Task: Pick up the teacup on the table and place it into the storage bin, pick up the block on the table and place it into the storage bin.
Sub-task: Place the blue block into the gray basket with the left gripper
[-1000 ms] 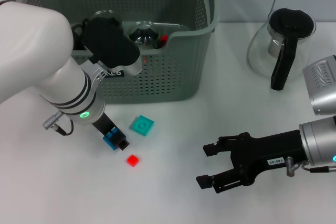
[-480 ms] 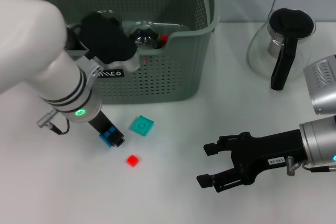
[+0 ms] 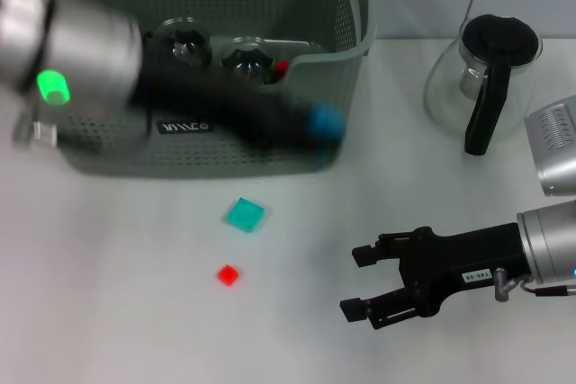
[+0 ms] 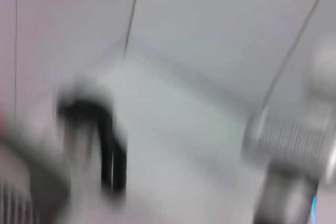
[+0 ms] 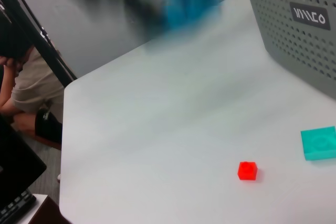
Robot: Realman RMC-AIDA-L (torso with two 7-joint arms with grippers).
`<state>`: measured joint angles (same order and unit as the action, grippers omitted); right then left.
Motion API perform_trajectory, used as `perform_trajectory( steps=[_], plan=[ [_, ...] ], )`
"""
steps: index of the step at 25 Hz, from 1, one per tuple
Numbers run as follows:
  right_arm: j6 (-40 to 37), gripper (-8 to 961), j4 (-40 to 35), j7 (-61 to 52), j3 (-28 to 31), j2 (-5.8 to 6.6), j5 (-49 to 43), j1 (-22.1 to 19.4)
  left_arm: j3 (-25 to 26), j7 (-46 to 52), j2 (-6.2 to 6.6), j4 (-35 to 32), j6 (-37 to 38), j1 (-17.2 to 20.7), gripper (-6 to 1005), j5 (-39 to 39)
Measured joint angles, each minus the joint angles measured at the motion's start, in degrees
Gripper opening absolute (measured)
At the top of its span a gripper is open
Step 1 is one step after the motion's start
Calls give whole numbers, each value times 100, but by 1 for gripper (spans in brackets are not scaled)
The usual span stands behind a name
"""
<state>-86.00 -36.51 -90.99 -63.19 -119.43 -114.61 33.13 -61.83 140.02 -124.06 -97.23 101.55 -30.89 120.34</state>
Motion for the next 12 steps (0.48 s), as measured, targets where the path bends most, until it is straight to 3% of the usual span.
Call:
perform_trajectory(
  steps=[2, 4, 10, 12],
  plan=[
    [-2, 941, 2, -8, -1, -5, 0, 2, 559, -270, 7, 218, -346, -329, 466, -404],
    [-5, 941, 3, -26, -12, -7, 0, 13, 800, -373, 63, 631, -920, -670, 481, -417],
    [1, 941, 4, -40, -33, -29, 0, 15, 798, -272, 395, 2737, -2793, -1568, 528, 977],
    [1, 941, 4, -40, -33, -29, -1, 11, 792, -278, 426, 2996, -3062, -1645, 543, 1129]
  ],
)
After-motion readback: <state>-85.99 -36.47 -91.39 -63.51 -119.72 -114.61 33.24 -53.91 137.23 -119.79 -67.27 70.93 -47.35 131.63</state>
